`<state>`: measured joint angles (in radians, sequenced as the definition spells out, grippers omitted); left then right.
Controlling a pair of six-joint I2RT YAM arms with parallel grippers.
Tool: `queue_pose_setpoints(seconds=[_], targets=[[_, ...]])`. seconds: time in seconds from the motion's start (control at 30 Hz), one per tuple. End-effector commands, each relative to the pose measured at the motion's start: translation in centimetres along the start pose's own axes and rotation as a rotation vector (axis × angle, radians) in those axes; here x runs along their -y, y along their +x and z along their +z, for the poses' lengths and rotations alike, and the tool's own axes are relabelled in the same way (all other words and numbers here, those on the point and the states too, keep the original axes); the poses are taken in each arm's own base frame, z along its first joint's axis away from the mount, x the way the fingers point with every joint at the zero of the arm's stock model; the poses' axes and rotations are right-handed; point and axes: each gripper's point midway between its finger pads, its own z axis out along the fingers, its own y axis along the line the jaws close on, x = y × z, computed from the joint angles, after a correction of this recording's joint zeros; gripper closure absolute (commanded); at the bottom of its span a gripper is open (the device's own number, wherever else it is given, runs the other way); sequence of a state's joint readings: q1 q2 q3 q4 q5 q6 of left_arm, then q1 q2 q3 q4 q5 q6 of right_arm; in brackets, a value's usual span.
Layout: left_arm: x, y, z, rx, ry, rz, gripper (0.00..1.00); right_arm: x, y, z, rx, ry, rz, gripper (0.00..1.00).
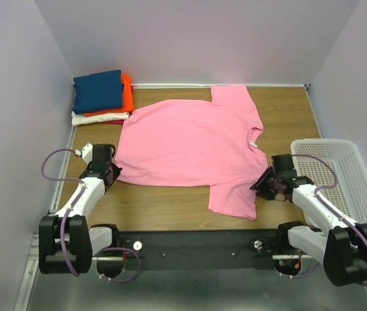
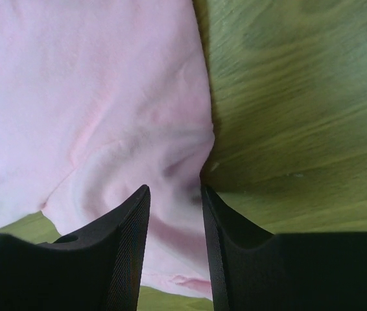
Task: Fold and stack the t-shirts
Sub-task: Flatten the tshirt out
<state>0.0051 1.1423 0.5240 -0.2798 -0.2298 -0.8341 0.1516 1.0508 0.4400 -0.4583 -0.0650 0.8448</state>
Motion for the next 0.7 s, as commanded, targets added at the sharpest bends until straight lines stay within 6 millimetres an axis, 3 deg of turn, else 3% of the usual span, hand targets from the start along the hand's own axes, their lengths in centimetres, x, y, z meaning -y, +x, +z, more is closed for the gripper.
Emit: queue_pose_setpoints(seconds=[0.0,0.2,0.43,0.67], targets=[[3.0,-1.8,-0.8,0.043,0.126,0.029,1.00,1.5,0.6,-0.7,-0.005,0.057,0.011,0.55],[4.7,-1.9,-0.8,0.034,0.207,0.054,1.00,2.1,1.5,-0.6,-0.017,0.058,0.057,0.56],[5.2,-1.3,-0.7,0.019,0.256,0.073,1.00,4.0,1.5,0.4,-0.002,0.151,0.079,0.57],[4.8,-0.6,-0.5,0.004,0.265,0.087,1.00,2.4,2.3,-0.2,-0.046,0.050,0.035,0.61]])
